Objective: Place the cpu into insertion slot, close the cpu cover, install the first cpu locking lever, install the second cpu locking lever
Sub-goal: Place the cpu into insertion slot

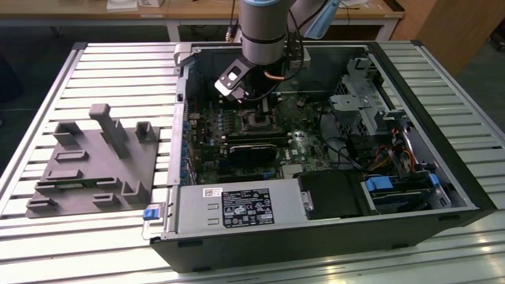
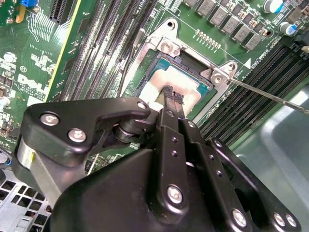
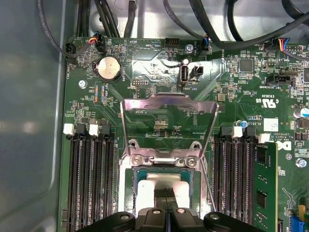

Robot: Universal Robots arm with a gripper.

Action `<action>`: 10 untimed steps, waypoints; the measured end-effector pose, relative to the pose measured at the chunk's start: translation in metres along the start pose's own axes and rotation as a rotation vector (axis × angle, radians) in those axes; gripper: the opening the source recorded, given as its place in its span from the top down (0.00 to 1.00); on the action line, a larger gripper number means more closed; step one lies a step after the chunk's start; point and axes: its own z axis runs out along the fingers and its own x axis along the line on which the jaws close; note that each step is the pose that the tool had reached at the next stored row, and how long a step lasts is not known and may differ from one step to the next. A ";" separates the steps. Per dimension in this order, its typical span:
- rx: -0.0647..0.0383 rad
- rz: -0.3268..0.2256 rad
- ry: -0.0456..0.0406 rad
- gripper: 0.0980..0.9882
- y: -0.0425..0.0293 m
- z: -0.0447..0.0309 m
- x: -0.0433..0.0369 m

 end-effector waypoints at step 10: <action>0.000 0.000 0.0004 0.99 0.0004 -0.0068 0.0002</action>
